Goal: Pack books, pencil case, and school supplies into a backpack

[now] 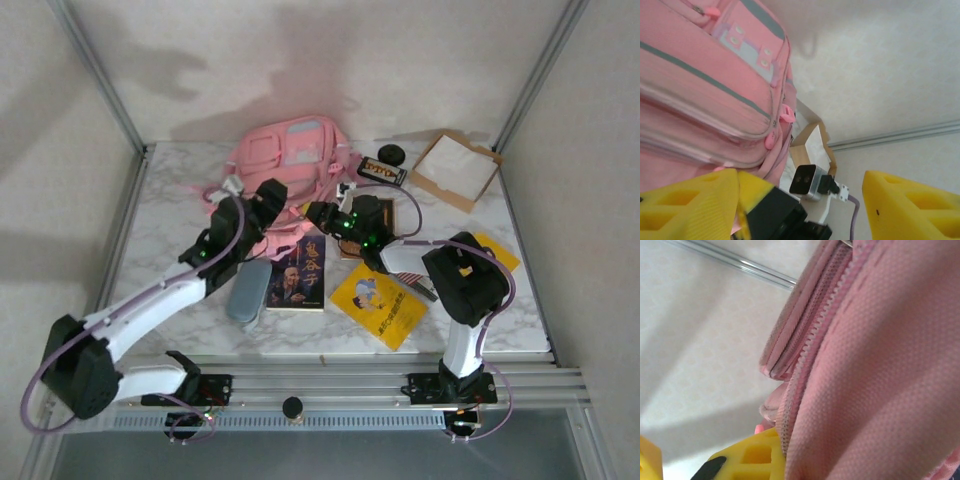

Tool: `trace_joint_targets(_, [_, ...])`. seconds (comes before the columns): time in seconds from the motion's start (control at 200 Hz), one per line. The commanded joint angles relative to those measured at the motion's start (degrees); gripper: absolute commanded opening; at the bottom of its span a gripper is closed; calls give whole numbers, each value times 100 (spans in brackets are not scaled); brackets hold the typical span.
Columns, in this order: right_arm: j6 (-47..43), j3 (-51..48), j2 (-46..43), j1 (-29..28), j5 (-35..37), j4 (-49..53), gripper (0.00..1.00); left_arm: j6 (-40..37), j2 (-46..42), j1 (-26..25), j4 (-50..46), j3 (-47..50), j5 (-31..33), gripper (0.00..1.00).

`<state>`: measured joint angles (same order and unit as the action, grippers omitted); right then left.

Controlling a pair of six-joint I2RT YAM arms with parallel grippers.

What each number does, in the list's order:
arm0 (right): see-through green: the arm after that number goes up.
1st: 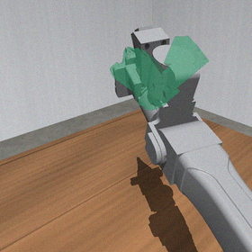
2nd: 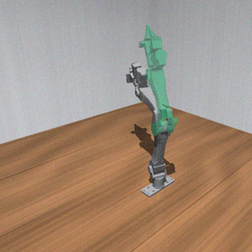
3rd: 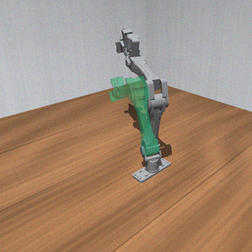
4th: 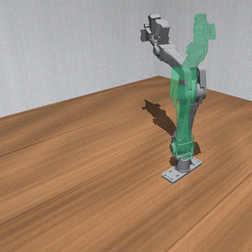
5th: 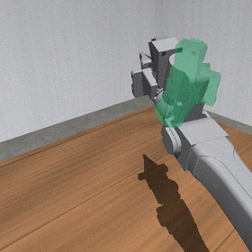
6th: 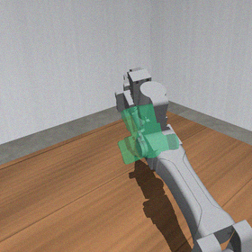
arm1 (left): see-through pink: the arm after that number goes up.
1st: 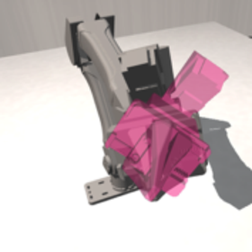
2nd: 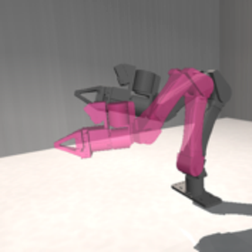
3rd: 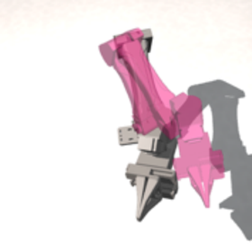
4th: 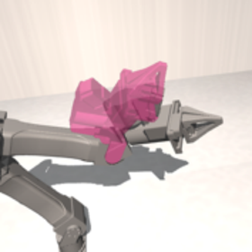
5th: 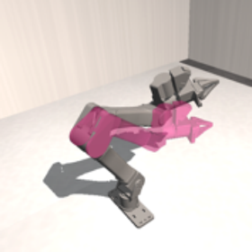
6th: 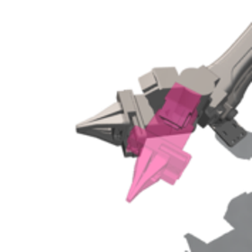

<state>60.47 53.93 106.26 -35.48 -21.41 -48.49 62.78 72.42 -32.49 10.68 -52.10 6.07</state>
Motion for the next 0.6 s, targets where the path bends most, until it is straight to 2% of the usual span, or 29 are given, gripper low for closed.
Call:
trace_joint_targets(0.0, [-722,-25,-444,-18,261,-929,0,-18,608,123,-1154,-715,-580,65])
trace_joint_targets(0.1, [-799,16,-429,-47,225,-967,0,-99,1001,167,-1336,-972,-787,58])
trace_joint_targets(0.19, [-801,18,-413,-55,218,-1034,0,-170,1271,287,-1590,-1166,-969,56])
trace_joint_targets(0.39, [-847,159,-332,-107,174,-1001,0,-296,1471,454,-1743,-1052,-1063,50])
trace_joint_targets(0.511, [-849,205,-277,-134,173,-975,0,-496,1661,445,-2030,-1232,-906,46])
trace_joint_targets(0.596, [-906,253,-248,-162,197,-932,0,-503,1822,445,-2037,-1307,-1069,42])
